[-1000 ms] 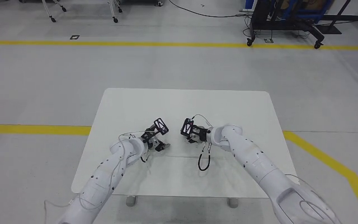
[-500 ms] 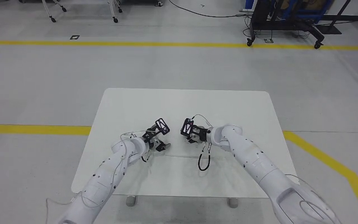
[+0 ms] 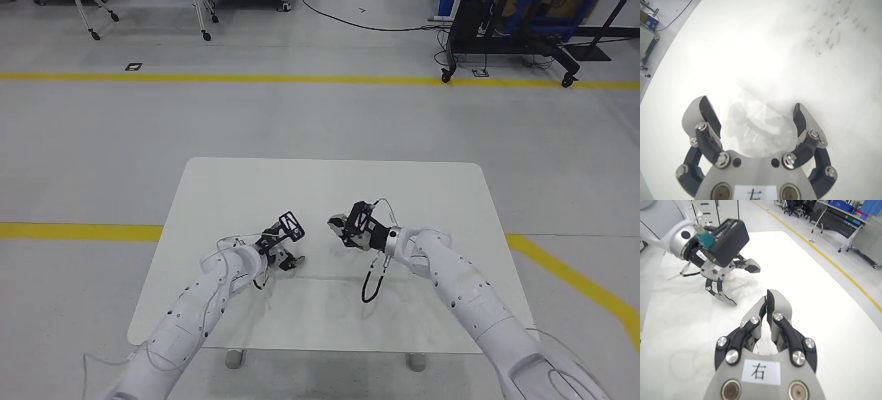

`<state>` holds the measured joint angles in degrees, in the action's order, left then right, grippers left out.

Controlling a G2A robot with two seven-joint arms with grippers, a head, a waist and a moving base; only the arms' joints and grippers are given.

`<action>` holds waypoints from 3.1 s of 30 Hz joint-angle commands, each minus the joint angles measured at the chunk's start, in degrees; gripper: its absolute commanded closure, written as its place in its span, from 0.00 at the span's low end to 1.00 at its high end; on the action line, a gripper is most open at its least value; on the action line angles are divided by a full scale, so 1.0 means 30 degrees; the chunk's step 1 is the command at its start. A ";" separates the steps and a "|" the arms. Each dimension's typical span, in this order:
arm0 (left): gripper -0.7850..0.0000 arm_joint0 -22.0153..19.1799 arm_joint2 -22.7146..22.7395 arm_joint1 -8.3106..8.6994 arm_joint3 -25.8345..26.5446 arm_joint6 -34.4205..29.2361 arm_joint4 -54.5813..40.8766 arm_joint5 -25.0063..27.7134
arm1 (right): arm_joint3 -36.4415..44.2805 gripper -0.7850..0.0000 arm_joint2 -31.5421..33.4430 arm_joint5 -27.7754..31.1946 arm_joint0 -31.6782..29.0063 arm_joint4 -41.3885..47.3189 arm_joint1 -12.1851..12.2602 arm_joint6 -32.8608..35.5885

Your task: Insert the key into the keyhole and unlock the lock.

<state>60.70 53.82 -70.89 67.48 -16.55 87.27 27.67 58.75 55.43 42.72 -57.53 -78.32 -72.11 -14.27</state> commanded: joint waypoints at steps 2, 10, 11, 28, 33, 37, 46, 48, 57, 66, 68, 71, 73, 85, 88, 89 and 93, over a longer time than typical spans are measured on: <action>0.00 -0.0053 0.0002 0.0044 0.0407 0.0481 0.0369 0.0330 | -0.0328 1.00 0.0595 0.2198 -0.0176 0.0876 0.0220 -0.1793; 0.00 0.0511 0.2668 0.0679 0.3864 0.1024 0.0131 0.0227 | -0.0667 1.00 0.0758 0.3191 0.0022 0.1159 0.0287 -0.2169; 0.00 0.0835 0.3308 0.0812 0.4525 0.1033 -0.0119 0.0188 | -0.0667 1.00 0.0758 0.3191 0.0022 0.1159 0.0287 -0.2169; 0.00 0.3405 0.6162 0.0719 0.4626 0.5118 -1.1417 0.0465 | -0.1988 1.00 0.0190 0.5094 -0.0281 1.1667 -0.0324 -0.1473; 0.00 0.2900 0.5833 0.0441 0.2687 0.2476 -2.1643 0.3756 | -0.2533 1.00 -0.0425 0.5094 0.0336 1.6589 -0.0423 0.1360; 0.00 0.1268 0.4452 0.0194 0.0830 -0.2032 -2.7757 0.4763 | -0.2438 1.00 -0.1075 0.5094 0.0200 2.1377 -0.0636 0.3324; 0.00 -0.1721 0.1782 -0.0634 -0.3065 -0.7317 -3.5133 0.7369 | -0.2888 1.00 -0.0604 0.5094 0.0666 2.8287 -0.0343 0.8714; 0.00 -0.2343 0.1037 -0.0904 -0.4089 -0.9255 -3.7681 0.7431 | -0.2888 1.00 -0.0604 0.5094 0.0666 2.8287 -0.0343 0.8714; 0.00 -0.2086 0.1178 -0.0877 -0.3069 -0.9048 -3.7625 0.7526 | -0.2670 1.00 -0.0676 0.4646 0.0502 2.8293 -0.0374 0.8713; 0.00 -0.1640 0.0890 -0.0855 -0.1995 -0.6401 -3.0981 0.6189 | -0.1958 1.00 -0.0962 0.2571 0.0268 2.8495 -0.0663 0.9399; 0.02 -0.1522 0.0797 -0.0899 -0.1724 -0.5818 -3.0433 0.5852 | -0.1933 1.00 -0.0871 0.2607 0.0224 2.8774 -0.0660 0.9782; 0.25 -0.1424 0.0695 -0.0964 -0.1482 -0.5455 -3.0522 0.5681 | -0.1904 1.00 -0.0718 0.2608 0.0173 2.9068 -0.0638 1.0352; 0.49 -0.1476 0.0687 -0.0979 -0.1567 -0.5401 -3.0468 0.5465 | -0.1864 1.00 -0.0616 0.2600 0.0129 2.9159 -0.0629 1.0586; 0.74 -0.1597 0.0645 -0.1084 -0.1751 -0.4812 -2.9989 0.4179 | -0.1572 1.00 -0.0319 0.2271 -0.0087 3.0271 -0.0649 1.2408; 0.77 -0.1572 0.0685 -0.1082 -0.1718 -0.4848 -2.9949 0.4059 | -0.1505 1.00 -0.0248 0.2194 -0.0138 3.0285 -0.0654 1.2646; 0.76 -0.1569 0.0699 -0.1078 -0.1713 -0.4865 -2.9891 0.4013 | -0.1484 1.00 -0.0230 0.2143 -0.0155 3.0288 -0.0658 1.2714; 0.74 -0.1492 0.0730 -0.1080 -0.1634 -0.4910 -2.9902 0.3762 | -0.1439 1.00 -0.0198 0.1912 -0.0192 3.0232 -0.0684 1.2974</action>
<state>56.15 55.97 -74.13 62.52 -31.27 -2.38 39.18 54.42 54.81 48.63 -58.09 12.40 -74.14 24.48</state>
